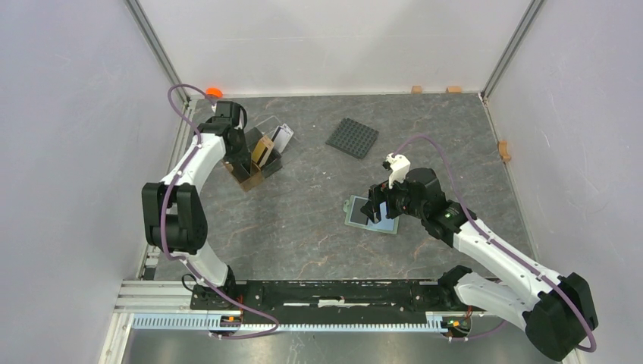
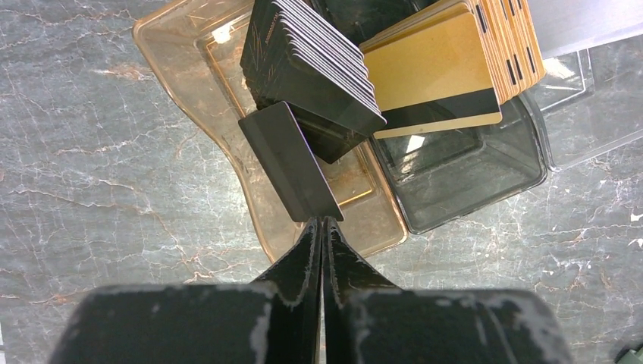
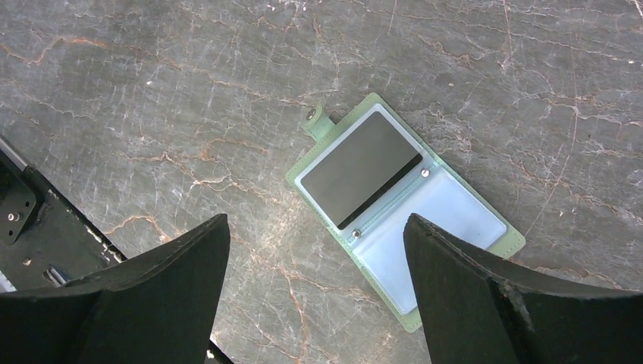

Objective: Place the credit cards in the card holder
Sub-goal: Pick up the credit card from the storage box.

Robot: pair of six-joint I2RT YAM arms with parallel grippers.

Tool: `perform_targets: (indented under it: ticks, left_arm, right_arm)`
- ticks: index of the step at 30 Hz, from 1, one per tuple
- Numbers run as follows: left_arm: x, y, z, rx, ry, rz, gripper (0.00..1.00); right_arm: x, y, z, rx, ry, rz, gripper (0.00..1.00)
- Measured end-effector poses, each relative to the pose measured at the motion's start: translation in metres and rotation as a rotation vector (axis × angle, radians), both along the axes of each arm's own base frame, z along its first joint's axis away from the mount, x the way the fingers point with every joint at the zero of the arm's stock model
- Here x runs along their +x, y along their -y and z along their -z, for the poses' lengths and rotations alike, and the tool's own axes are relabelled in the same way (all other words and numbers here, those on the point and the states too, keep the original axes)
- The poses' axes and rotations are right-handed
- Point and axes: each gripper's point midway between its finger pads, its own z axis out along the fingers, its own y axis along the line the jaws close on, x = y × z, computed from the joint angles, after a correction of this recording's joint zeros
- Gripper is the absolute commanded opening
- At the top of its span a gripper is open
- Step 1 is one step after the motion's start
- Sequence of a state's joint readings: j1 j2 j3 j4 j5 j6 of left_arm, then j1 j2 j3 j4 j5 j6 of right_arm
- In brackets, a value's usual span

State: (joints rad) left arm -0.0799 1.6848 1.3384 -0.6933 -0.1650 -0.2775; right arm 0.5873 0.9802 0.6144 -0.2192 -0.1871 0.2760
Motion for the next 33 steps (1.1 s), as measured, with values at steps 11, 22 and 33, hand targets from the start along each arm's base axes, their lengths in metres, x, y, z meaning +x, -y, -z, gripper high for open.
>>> perform_targets:
  ticks: [11, 22, 33]
  left_arm:
    - [-0.001, -0.005, 0.016, -0.065, -0.057, -0.011, 0.45]
    - [-0.002, -0.005, 0.055, -0.069, -0.177, -0.015, 0.54]
    - [0.0, -0.012, 0.072, -0.03, -0.234, -0.026, 0.54]
  right_arm:
    - [-0.002, -0.003, -0.001, 0.013, -0.006, -0.014, 0.89]
    - [-0.003, -0.003, -0.002, 0.017, -0.009, -0.015, 0.89]
    - [-0.003, -0.003, -0.002, 0.018, -0.007, -0.015, 0.89]
